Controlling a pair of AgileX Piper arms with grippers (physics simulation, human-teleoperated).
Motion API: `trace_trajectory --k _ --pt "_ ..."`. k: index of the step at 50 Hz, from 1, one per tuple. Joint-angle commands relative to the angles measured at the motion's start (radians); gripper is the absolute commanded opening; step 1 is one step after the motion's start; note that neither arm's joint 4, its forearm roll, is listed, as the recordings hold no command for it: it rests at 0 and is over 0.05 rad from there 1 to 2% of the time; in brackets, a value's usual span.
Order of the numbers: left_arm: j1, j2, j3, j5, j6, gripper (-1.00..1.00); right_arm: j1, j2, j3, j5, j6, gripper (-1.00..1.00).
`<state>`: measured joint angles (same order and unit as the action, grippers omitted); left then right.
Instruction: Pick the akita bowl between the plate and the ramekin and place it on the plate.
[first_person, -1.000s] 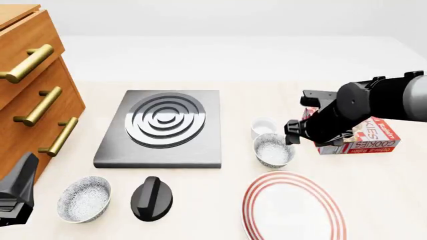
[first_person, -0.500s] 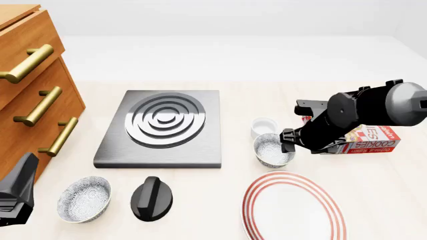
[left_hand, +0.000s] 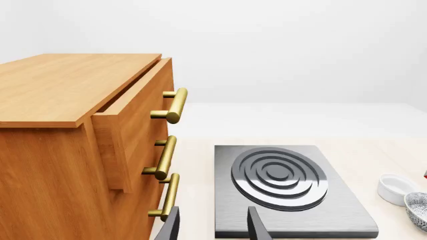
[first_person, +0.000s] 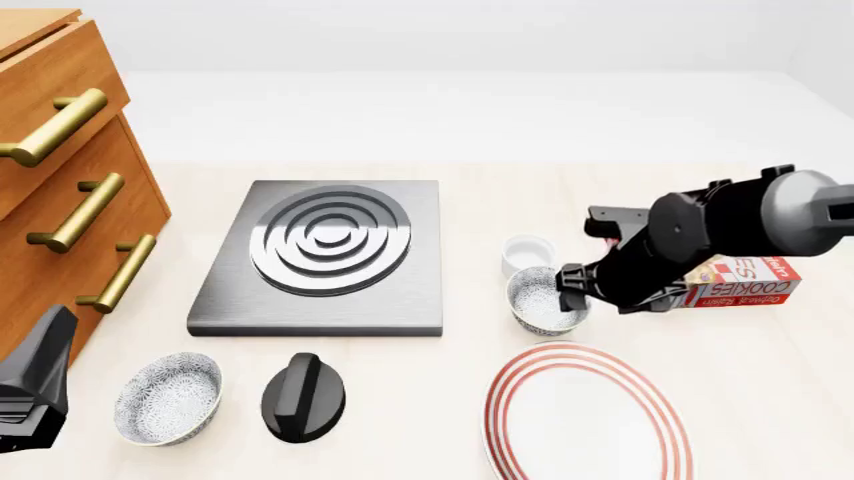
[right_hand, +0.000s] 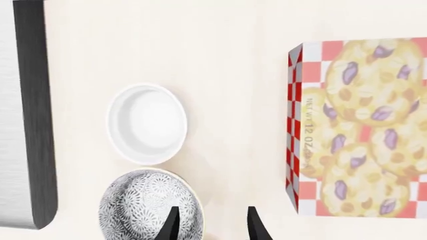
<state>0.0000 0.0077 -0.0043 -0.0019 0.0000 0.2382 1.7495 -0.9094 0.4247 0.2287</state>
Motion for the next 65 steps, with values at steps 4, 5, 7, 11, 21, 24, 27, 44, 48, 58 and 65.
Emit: trace_trajectory --k 4,5,7,11,21,24,27,44,48,58,65 --pt "0.0 0.0 0.0 0.0 0.0 1.0 0.0 0.022 0.009 -0.02 -0.002 1.0" --pt "0.0 0.0 0.0 0.0 0.0 1.0 -0.001 0.024 0.011 -0.024 -0.002 1.0" --pt "0.0 0.0 0.0 0.0 0.0 1.0 -0.001 0.03 0.014 -0.029 -0.007 1.0" --pt "0.0 0.0 0.0 0.0 0.0 1.0 -0.014 0.025 0.017 -0.031 -0.015 -1.0" --pt "0.0 0.0 0.0 0.0 0.0 1.0 -0.002 0.009 0.018 -0.019 -0.012 -1.0" --pt "0.0 0.0 0.0 0.0 0.0 1.0 0.017 -0.009 0.022 -0.01 -0.002 -1.0" --pt "0.0 0.0 0.0 0.0 0.0 1.0 0.021 -0.04 0.022 0.011 -0.004 -1.0" --pt "0.0 0.0 0.0 0.0 0.0 1.0 0.005 -0.258 0.011 0.143 -0.073 -1.0" --pt "0.0 0.0 0.0 0.0 0.0 1.0 0.008 -0.305 0.001 0.178 -0.082 -1.0" --pt "0.0 0.0 0.0 0.0 0.0 1.0 0.026 -0.429 0.009 0.259 -0.114 -1.0" --pt "0.0 0.0 0.0 0.0 0.0 1.0 0.039 -0.498 0.031 0.298 -0.139 -1.0"
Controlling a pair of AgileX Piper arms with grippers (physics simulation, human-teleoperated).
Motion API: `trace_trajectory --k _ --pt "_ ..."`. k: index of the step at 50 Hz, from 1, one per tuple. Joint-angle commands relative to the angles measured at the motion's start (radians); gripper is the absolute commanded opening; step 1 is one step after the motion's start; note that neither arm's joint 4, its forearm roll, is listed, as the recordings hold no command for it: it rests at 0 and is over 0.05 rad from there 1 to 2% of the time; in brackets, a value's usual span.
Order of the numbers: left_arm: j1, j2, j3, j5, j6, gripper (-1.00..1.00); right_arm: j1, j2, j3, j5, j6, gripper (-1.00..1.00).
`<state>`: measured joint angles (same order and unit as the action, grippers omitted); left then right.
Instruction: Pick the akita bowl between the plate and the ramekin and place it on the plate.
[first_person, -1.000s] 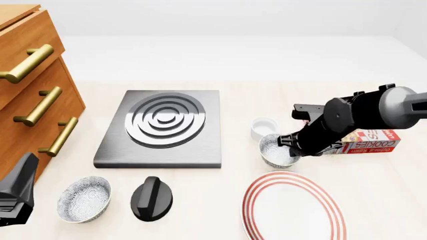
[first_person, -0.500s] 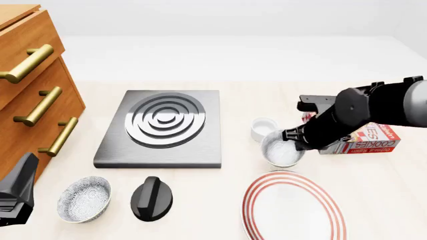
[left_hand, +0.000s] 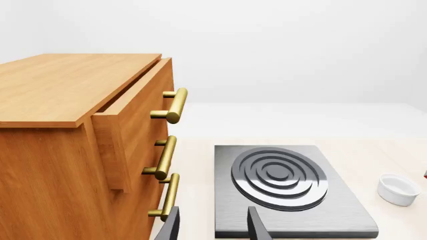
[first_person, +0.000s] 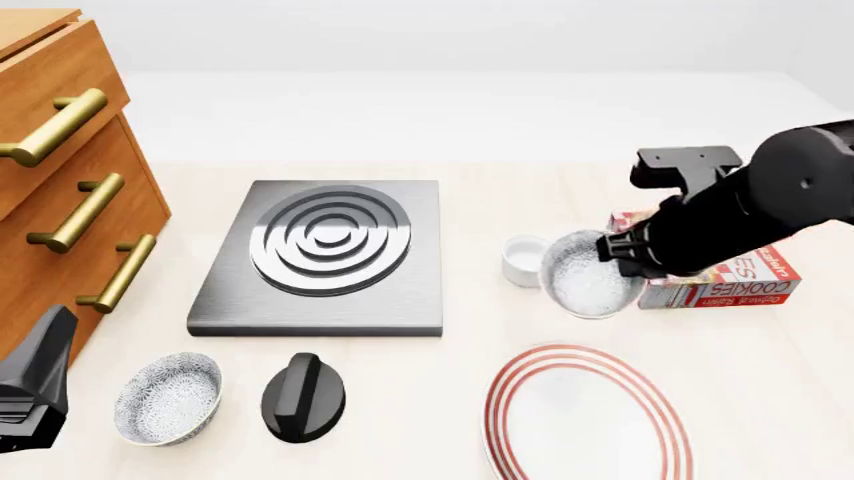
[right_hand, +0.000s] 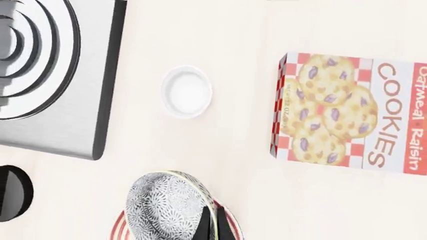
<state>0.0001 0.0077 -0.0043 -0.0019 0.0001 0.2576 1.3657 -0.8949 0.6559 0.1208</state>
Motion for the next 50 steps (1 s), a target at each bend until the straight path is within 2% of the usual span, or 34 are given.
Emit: trace_trajectory --k 1,10,14,22,26,42,50 --pt "0.0 0.0 0.0 0.0 0.0 1.0 0.017 -0.128 0.023 0.073 -0.047 -1.0" --pt "0.0 0.0 0.0 0.0 0.0 1.0 0.021 -0.217 0.089 0.095 -0.084 -1.0" --pt "0.0 0.0 0.0 0.0 0.0 1.0 0.05 -0.264 0.12 0.111 -0.09 -1.0" --pt "0.0 0.0 0.0 0.0 0.0 1.0 0.077 -0.306 0.177 0.1 -0.094 -1.0" --pt "0.0 0.0 0.0 0.0 0.0 1.0 0.069 -0.332 0.201 0.098 -0.116 -1.0" --pt "0.0 0.0 0.0 0.0 0.0 1.0 0.156 -0.227 0.315 -0.058 -0.067 -1.0" --pt "0.0 0.0 0.0 0.0 0.0 1.0 0.179 -0.194 0.343 -0.094 -0.053 -1.0"
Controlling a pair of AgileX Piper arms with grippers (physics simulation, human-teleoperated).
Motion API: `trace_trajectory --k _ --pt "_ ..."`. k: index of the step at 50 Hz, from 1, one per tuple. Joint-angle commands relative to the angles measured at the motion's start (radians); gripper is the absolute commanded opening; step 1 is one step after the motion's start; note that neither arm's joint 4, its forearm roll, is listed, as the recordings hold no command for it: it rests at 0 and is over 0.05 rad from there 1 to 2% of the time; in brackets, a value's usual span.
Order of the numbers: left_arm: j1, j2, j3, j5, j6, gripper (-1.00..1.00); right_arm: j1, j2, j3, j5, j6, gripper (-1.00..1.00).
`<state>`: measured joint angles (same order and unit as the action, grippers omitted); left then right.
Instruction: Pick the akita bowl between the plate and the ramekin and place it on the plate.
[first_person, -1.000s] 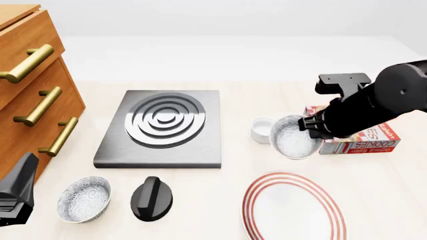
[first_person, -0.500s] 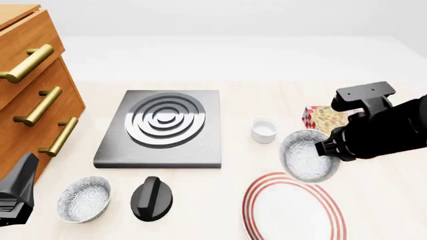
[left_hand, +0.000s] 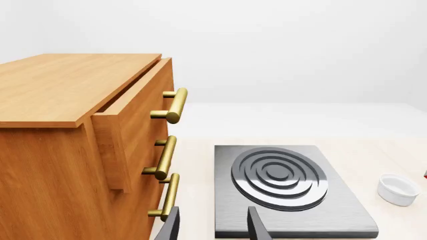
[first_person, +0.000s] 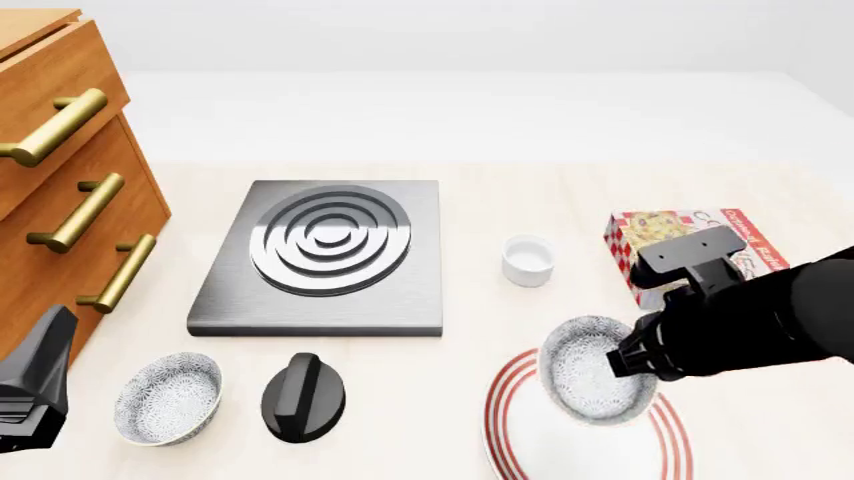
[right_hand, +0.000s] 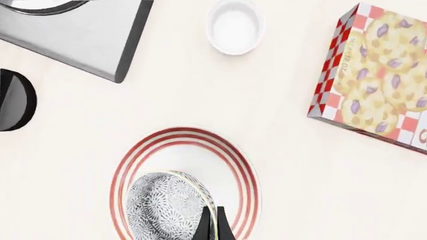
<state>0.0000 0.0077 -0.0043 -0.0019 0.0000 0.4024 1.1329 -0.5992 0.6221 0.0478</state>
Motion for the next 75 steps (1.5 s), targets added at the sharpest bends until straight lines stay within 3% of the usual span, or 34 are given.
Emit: trace_trajectory --k 1,5,27,33,52,53,55,57,66,75 --pt "0.0 0.0 0.0 0.0 0.0 1.0 0.033 0.036 0.048 -0.059 0.019 -1.0" --pt "0.0 0.0 0.0 0.0 0.0 1.0 0.013 0.032 0.068 -0.068 -0.012 -1.0" --pt "0.0 0.0 0.0 0.0 0.0 1.0 0.029 0.151 0.108 -0.162 -0.019 -1.0" --pt "0.0 0.0 0.0 0.0 0.0 1.0 0.0 0.155 0.127 -0.177 -0.05 -1.0" --pt "0.0 0.0 0.0 0.0 0.0 1.0 0.025 0.221 0.129 -0.22 -0.048 -1.0" --pt "0.0 0.0 0.0 0.0 0.0 1.0 0.024 0.22 0.128 -0.22 -0.048 1.0" --pt "0.0 0.0 0.0 0.0 0.0 1.0 0.051 0.244 0.121 -0.221 -0.022 1.0" --pt "0.0 0.0 0.0 0.0 0.0 1.0 0.028 0.226 0.129 -0.215 -0.044 1.0" --pt "0.0 0.0 0.0 0.0 0.0 1.0 0.014 0.103 0.083 -0.099 -0.037 1.0" --pt "0.0 0.0 0.0 0.0 0.0 1.0 -0.059 -0.127 0.014 0.099 -0.045 1.0"
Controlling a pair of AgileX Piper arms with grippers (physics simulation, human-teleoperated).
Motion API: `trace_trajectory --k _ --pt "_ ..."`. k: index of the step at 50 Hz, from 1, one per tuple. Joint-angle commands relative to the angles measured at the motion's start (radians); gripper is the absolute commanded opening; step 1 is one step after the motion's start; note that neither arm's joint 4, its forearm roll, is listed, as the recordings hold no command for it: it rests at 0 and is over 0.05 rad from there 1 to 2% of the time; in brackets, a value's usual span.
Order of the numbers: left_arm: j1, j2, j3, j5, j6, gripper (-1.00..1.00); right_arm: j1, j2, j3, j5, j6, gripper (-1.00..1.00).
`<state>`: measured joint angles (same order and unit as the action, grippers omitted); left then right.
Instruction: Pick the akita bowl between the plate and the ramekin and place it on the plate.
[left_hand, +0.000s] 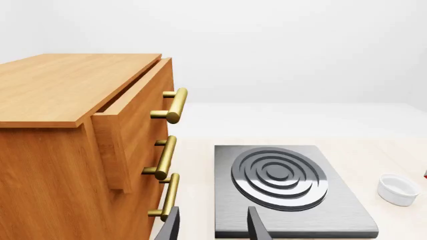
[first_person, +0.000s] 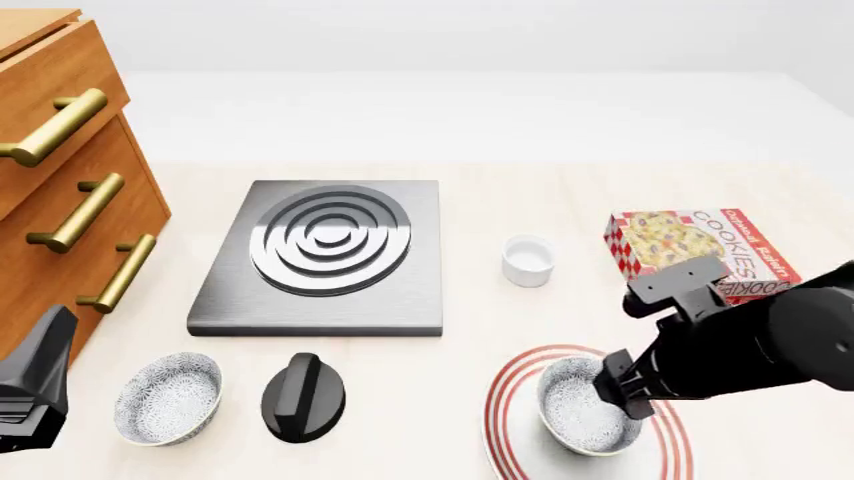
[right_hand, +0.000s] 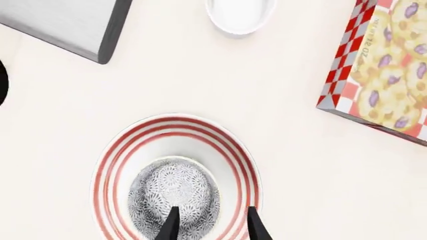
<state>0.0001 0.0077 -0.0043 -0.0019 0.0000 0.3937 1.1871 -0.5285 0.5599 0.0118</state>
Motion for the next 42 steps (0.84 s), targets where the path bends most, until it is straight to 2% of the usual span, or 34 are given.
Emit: trace_trajectory --k 1,8,10,11,13,15,16,18,19,24,26,28,34,36,38,39,42 --pt "0.0 0.0 0.0 0.0 0.0 1.0 -0.059 -0.203 -0.067 0.181 -0.006 1.0" --pt "0.0 0.0 0.0 0.0 0.0 1.0 -0.092 -0.307 -0.121 0.289 -0.017 1.0" --pt "0.0 0.0 0.0 0.0 0.0 1.0 -0.107 -0.342 -0.138 0.32 -0.035 1.0" --pt "0.0 0.0 0.0 0.0 0.0 1.0 -0.08 -0.354 -0.155 0.337 -0.005 1.0" --pt "0.0 0.0 0.0 0.0 0.0 1.0 -0.076 -0.37 -0.162 0.351 -0.006 1.0" --pt "0.0 0.0 0.0 0.0 0.0 1.0 -0.046 -0.384 -0.184 0.363 0.021 1.0" --pt "0.0 0.0 0.0 0.0 0.0 1.0 -0.062 -0.401 -0.191 0.379 0.007 1.0" --pt "0.0 0.0 0.0 0.0 0.0 1.0 -0.065 -0.416 -0.213 0.4 0.029 1.0" --pt "0.0 0.0 0.0 0.0 0.0 1.0 -0.074 -0.432 -0.227 0.416 0.014 1.0" --pt "0.0 0.0 0.0 0.0 0.0 1.0 -0.109 -0.472 -0.281 0.474 0.007 1.0" --pt "0.0 0.0 0.0 0.0 0.0 1.0 -0.102 -0.473 -0.294 0.482 0.022 1.0" --pt "0.0 0.0 0.0 0.0 0.0 1.0 -0.126 -0.49 -0.316 0.49 0.013 1.0" --pt "0.0 0.0 0.0 0.0 0.0 1.0 -0.131 -0.507 -0.323 0.487 0.011 1.0" --pt "0.0 0.0 0.0 0.0 0.0 1.0 -0.148 -0.521 -0.315 0.478 -0.021 1.0" --pt "0.0 0.0 0.0 0.0 0.0 1.0 -0.147 -0.519 -0.306 0.471 -0.014 1.0" --pt "0.0 0.0 0.0 0.0 0.0 1.0 -0.126 -0.505 -0.292 0.452 0.014 1.0" --pt "0.0 0.0 0.0 0.0 0.0 1.0 -0.152 -0.511 -0.278 0.435 -0.003 1.0"
